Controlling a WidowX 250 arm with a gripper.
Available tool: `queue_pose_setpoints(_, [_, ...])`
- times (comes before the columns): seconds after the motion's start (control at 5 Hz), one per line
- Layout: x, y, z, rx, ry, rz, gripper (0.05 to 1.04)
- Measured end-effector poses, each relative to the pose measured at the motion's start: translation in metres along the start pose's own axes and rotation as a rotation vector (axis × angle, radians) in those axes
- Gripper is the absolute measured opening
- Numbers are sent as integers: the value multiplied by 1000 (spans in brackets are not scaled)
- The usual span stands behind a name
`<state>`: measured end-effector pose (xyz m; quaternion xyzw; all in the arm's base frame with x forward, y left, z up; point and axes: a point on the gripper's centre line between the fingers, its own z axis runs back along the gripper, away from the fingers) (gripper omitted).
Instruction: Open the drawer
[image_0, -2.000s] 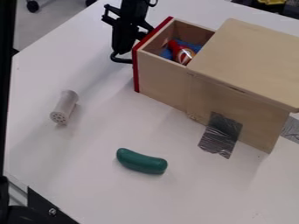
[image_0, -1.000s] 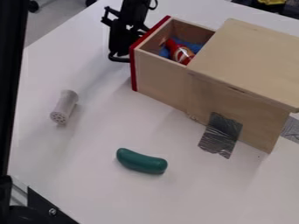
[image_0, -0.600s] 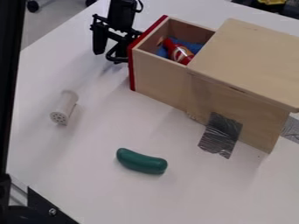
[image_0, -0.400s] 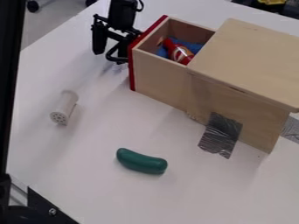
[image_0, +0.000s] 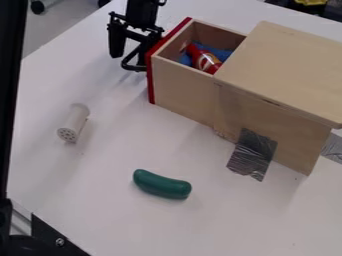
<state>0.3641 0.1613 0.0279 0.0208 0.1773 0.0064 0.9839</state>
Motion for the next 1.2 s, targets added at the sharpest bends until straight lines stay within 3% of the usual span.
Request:
queue_pose_setpoints(0.4, [-18, -1, 30, -25, -124, -2, 1001])
queue_pose_setpoints(0.8, [-66, 0, 47, -36, -267, 26, 1001])
queue_pose_setpoints(1.0, [-83, 0, 49, -41, -299, 37, 1001])
queue_pose_setpoints(1.2, [-86, -2, 49, -54, -282, 22, 1001])
